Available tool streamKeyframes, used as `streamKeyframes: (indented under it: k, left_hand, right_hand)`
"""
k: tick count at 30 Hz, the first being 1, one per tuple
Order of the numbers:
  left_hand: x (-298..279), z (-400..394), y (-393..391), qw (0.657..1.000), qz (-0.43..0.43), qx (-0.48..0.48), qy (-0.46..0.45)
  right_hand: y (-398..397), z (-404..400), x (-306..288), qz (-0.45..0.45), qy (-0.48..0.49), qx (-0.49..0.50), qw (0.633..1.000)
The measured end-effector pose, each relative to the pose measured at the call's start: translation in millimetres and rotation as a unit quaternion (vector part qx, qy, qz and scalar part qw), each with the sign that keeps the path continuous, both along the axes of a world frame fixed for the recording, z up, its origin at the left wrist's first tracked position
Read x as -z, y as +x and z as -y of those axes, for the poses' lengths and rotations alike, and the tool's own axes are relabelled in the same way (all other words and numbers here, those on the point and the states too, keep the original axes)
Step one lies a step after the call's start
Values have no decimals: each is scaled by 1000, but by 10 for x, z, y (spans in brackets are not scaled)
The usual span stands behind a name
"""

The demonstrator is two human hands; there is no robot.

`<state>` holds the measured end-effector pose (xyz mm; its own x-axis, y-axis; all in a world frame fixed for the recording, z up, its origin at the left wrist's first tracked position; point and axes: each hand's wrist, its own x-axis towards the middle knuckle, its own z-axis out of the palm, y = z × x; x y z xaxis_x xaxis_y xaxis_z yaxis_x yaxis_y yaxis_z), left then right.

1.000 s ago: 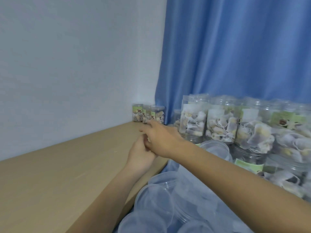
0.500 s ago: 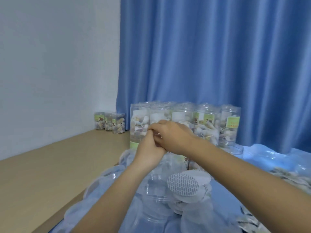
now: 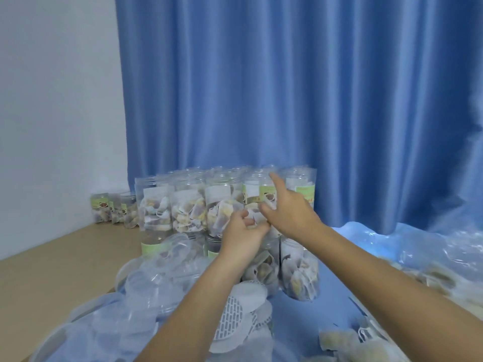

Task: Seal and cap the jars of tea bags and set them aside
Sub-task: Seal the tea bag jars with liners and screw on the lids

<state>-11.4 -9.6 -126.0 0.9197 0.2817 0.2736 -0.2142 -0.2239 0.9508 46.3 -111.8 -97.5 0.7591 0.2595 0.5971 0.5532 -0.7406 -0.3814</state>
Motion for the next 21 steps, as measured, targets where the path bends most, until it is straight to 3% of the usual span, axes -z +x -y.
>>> streamKeyframes:
  k: [6,16,21]
  left_hand:
    - [21,-89,279,1000,-24,-6,9]
    - [37,-95,391,997,-38,-55,43]
    - [106,54,209,997,-23,-33,59]
  right_hand:
    - [505,-89,42,-89,30,44,995]
    - [328,70,214,57,106,-10,993]
    - [-84,390,248,56,93,-6,994]
